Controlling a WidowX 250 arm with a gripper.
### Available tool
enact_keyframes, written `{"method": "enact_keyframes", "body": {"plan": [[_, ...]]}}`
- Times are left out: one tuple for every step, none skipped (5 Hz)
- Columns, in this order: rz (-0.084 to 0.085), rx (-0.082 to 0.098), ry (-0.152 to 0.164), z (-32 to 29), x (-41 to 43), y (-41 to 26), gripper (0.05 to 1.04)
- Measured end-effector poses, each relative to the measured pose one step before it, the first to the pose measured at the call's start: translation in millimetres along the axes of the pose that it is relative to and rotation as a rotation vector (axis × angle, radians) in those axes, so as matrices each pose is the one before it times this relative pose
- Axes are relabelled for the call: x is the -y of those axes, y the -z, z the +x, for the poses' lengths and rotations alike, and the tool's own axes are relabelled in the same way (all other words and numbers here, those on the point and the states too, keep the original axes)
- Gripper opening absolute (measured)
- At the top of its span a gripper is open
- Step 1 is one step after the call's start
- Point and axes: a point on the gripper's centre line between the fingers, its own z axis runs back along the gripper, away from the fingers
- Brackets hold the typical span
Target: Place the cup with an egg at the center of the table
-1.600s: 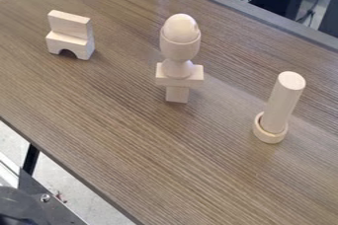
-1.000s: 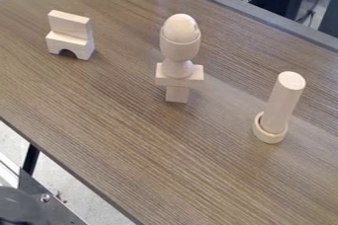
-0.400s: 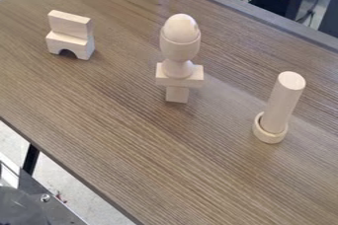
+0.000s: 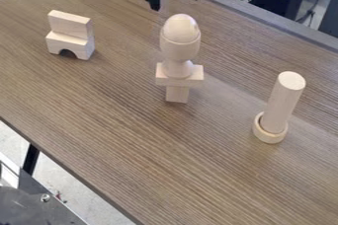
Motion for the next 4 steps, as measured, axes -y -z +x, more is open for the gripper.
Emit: {"method": "enact_keyframes", "body": {"plan": [[0.0068, 0.0081, 0.0103, -2.90, -5.38, 1.32, 0.999], [-0.0174, 0.0081, 0.0172, -6.80, 1.63, -7.06, 0.999], [-0.0084, -0.0003, 0.0120, -6.48, -0.05, -1.93, 0.999], [0.0064, -0.0114, 0.0149, -8.72, 0.36, 4.33, 0.999]]}}
